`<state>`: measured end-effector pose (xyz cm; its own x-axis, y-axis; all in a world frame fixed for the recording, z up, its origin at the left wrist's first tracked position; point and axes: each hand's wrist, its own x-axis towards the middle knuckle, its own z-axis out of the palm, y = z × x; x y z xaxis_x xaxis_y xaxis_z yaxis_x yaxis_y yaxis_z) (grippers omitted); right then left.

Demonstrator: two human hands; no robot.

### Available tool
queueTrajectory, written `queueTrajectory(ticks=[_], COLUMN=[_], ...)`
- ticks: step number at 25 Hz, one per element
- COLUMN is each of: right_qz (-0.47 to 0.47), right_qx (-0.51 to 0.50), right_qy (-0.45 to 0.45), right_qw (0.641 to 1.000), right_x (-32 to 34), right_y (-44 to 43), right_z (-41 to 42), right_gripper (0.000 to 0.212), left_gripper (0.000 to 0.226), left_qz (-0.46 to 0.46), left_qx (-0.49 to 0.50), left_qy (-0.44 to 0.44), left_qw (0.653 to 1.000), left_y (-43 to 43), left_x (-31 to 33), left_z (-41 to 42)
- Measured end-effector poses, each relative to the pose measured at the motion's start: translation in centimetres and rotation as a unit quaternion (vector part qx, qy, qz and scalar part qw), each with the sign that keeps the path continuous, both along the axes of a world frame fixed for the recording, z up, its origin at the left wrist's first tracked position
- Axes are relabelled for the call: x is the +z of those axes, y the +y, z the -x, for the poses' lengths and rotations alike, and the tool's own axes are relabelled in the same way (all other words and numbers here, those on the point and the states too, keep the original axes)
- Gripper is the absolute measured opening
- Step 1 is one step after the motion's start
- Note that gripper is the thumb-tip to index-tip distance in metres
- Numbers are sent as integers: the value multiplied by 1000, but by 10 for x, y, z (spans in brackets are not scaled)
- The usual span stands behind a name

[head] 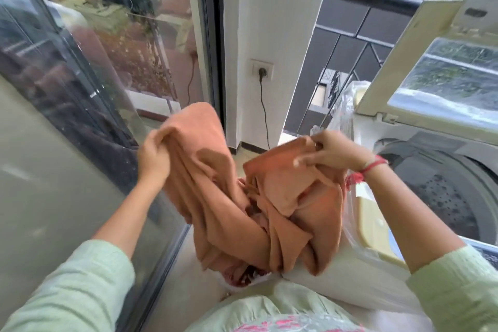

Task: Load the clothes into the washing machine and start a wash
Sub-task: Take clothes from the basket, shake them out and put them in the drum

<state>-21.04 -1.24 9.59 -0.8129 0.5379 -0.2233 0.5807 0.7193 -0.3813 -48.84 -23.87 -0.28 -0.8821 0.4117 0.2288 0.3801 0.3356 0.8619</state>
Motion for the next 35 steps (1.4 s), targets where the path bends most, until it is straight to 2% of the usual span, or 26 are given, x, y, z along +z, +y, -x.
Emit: queueTrajectory(ticks=[3, 4, 6, 8, 10, 11, 13, 15, 16, 19, 20, 22, 23, 24, 26, 27, 28, 29, 30, 32, 33, 35], right_qz=[58, 33, -65, -157, -196, -210, -211, -171, -159, -116, -117, -136, -144, -158, -182, -182, -176, -169, -161, -146, -143, -136], right_qx=[25, 33, 19, -27, -68, -87, -134, -166, -160, -133, -131, -125, -125, -126, -123, -116, -103, -89, -83, -88, -88, -75], right_qy=[-215, -244, -206, -62, 148, 249, 434, 556, 564, 433, 406, 399, 402, 406, 406, 408, 405, 401, 401, 396, 382, 309], right_qw=[975, 969, 976, 985, 967, 941, 865, 796, 795, 884, 897, 898, 895, 891, 887, 887, 892, 896, 898, 902, 909, 938], right_x=[-14, -15, -6, 17, 53, 75, 117, 139, 142, 122, 115, 112, 116, 121, 132, 135, 137, 138, 139, 145, 148, 147], right_y=[2, 6, 13, 18, 11, 6, -1, 2, 6, 19, 21, 18, 16, 15, 12, 10, 7, 4, 2, 2, 4, 10], right_z=[-12, -12, -4, 9, 20, 22, 21, 24, 27, 34, 35, 38, 38, 39, 39, 41, 41, 42, 40, 31, 25, 8], right_gripper=[29, 19, 14, 17, 14, 15, 19, 26, 29, 29, 26, 18, 14, 19, 45, 50, 51, 51, 50, 54, 60, 61], left_gripper=[17, 16, 19, 29, 37, 37, 34, 30, 29, 22, 22, 28, 34, 42, 79, 99, 107, 101, 85, 31, 25, 31], left_qz=[59, 74, 116, 184, 238, 255, 271, 282, 280, 282, 295, 306, 274, 215, 61, 16, -15, -32, -47, -87, -117, -180], left_qx=[57, 49, 1, -74, -154, -184, -196, -158, -138, -120, -130, -171, -199, -229, -280, -310, -340, -360, -375, -355, -322, -260], left_qy=[59, 63, 45, 25, -6, -22, -33, -36, -41, -57, -69, -116, -151, -186, -237, -237, -213, -187, -160, -116, -93, -57], left_qw=[995, 994, 992, 980, 959, 949, 942, 946, 949, 950, 944, 929, 929, 931, 928, 921, 916, 913, 912, 924, 935, 947], left_y=[-20, -21, -15, -6, 5, 9, 17, 22, 25, 39, 44, 54, 60, 65, 78, 86, 94, 102, 109, 121, 123, 122], left_x=[16, 19, 23, 17, 6, -1, -17, -28, -31, -30, -28, -26, -23, -20, -5, 8, 20, 32, 43, 57, 62, 74], left_z=[27, 29, 24, 17, 12, 9, 2, -2, -2, 4, 2, -13, -26, -40, -70, -84, -97, -107, -115, -119, -113, -92])
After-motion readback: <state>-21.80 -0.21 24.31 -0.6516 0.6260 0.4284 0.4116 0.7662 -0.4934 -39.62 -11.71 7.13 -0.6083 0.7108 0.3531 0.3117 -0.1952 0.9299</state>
